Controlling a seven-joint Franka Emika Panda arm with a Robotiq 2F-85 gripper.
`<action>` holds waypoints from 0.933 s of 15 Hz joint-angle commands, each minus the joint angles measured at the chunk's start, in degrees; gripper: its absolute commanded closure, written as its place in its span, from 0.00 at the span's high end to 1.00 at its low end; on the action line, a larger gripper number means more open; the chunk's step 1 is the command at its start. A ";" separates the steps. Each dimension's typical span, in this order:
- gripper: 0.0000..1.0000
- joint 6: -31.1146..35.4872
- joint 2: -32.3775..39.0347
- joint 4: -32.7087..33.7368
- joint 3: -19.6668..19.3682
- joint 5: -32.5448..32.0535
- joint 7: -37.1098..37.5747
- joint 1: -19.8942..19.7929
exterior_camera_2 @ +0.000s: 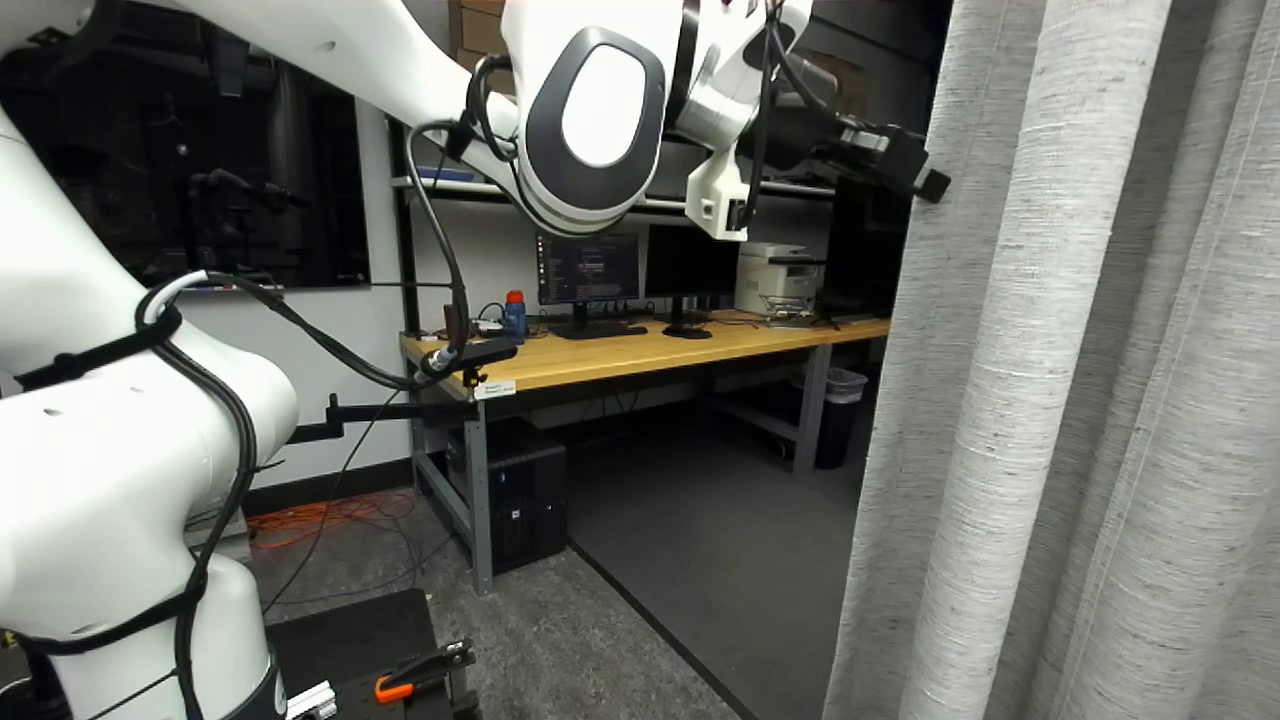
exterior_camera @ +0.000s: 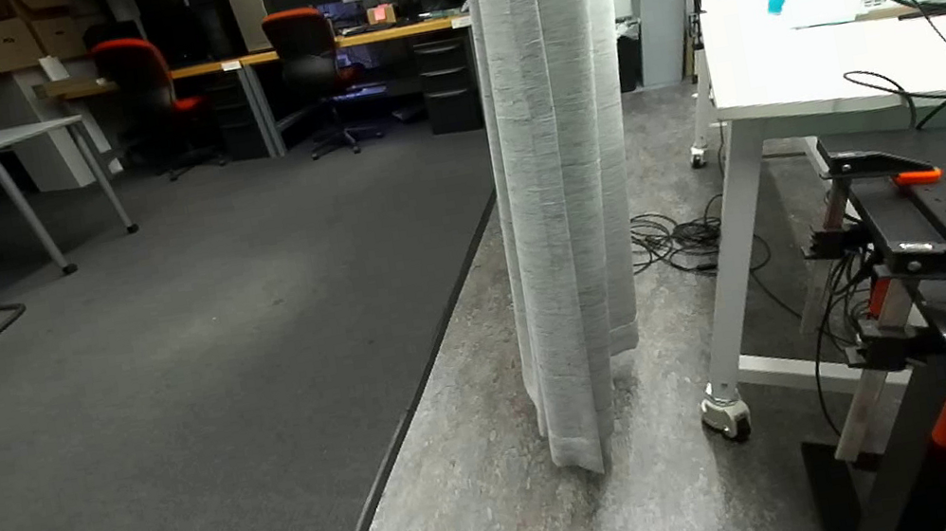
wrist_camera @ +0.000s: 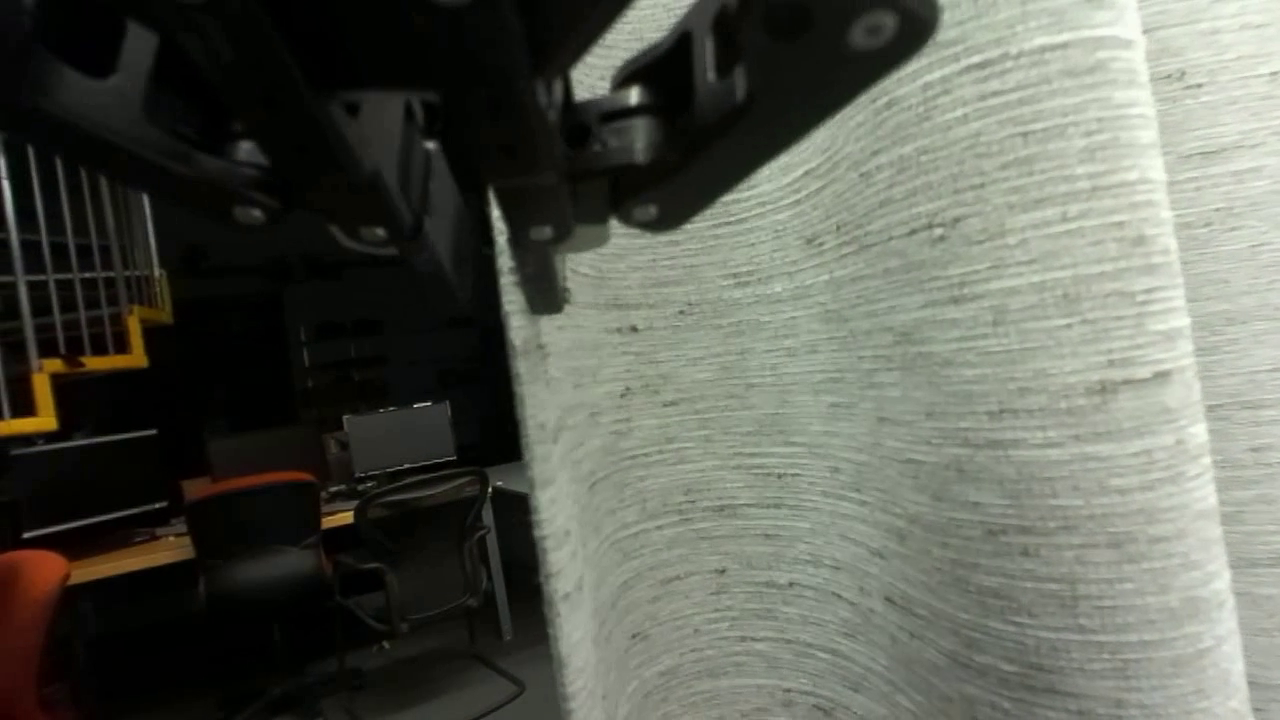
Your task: Slide the curtain to the left
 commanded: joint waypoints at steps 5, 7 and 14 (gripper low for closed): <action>0.01 -5.81 -3.50 -2.52 -15.06 3.42 -3.34 21.97; 0.01 -6.83 -7.37 -4.19 -18.93 3.90 -4.54 27.93; 0.01 -12.20 -23.64 -10.69 -7.29 8.49 -6.15 31.57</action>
